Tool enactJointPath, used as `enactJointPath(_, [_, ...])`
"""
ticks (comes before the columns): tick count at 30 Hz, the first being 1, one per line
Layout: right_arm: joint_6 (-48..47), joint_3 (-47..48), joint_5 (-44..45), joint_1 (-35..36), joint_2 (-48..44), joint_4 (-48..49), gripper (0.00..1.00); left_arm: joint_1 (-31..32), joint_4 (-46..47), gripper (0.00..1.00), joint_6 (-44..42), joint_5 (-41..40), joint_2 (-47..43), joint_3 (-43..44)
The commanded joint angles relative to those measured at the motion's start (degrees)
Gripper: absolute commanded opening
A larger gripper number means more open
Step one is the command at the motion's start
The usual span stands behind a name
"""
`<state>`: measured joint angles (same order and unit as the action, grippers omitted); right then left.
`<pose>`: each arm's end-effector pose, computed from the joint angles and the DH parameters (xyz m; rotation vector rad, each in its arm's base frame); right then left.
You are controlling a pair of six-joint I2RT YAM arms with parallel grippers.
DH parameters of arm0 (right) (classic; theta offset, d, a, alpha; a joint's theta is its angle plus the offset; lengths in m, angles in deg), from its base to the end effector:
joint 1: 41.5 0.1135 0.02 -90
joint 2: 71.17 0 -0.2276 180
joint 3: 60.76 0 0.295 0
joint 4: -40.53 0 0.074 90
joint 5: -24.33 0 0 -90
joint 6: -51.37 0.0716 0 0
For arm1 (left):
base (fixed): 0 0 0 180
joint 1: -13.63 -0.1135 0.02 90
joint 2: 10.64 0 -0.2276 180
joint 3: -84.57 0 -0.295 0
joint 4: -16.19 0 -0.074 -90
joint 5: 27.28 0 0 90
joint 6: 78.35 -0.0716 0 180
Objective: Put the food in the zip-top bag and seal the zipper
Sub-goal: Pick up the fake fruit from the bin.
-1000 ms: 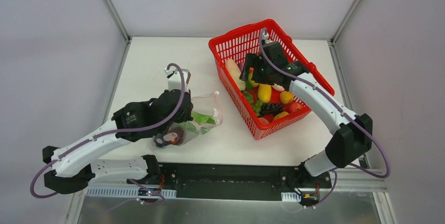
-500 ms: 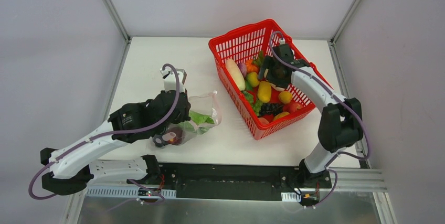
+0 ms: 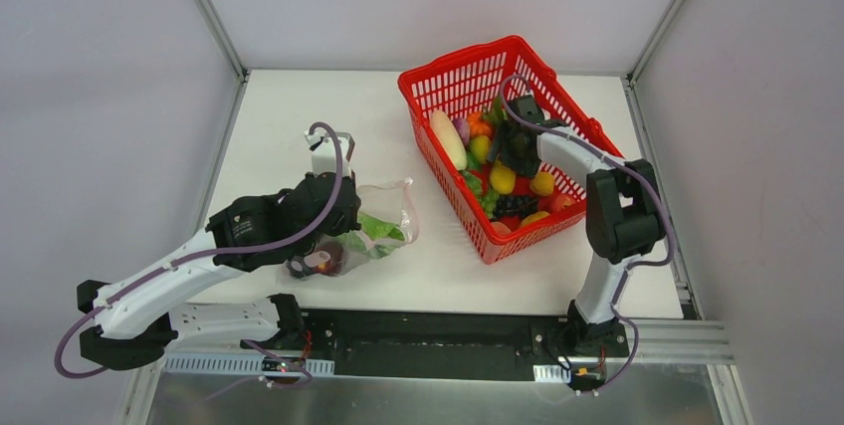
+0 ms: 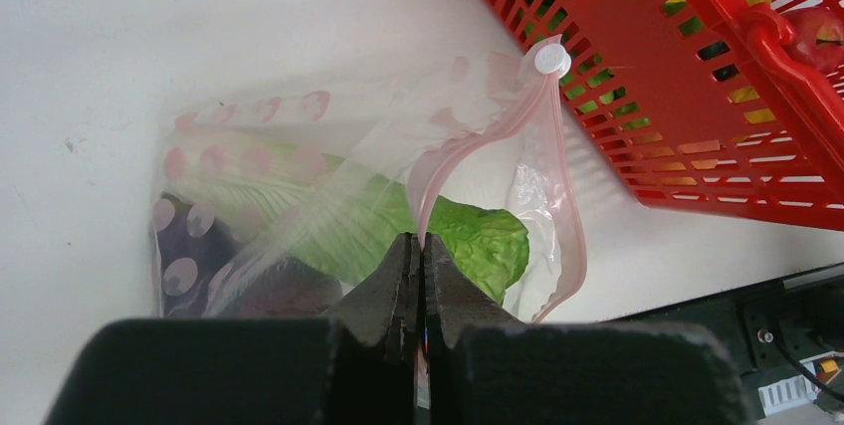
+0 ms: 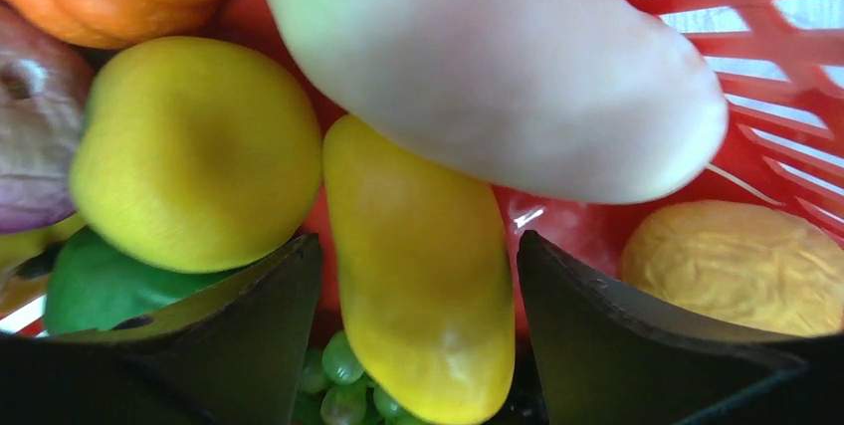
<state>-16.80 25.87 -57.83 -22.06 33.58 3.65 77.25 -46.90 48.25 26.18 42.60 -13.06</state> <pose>0.4195 0.1377 0.1231 0.1070 2.5193 0.1185 0.1495 -0.2055 0.3660 0.1274 2.0558 -0.3988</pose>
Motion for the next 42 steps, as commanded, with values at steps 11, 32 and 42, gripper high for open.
enactJointPath(11, [1.2, -3.5, 1.4, -0.7, -4.5, 4.2, 0.25, -0.7, -0.7, 0.0, 0.5, -0.6, 0.6, 1.4])
enactJointPath(32, [-1.3, -15.9, -17.6, -0.7, -37.2, 17.7, 0.24, -0.7, 0.9, 0.0, 0.0, 2.0, 1.5, 1.1])
enactJointPath(42, [1.0, -17.8, -40.1, -0.5, -45.2, 26.2, 0.23, -0.7, 2.7, 0.0, -0.2, 3.2, 0.7, -0.1])
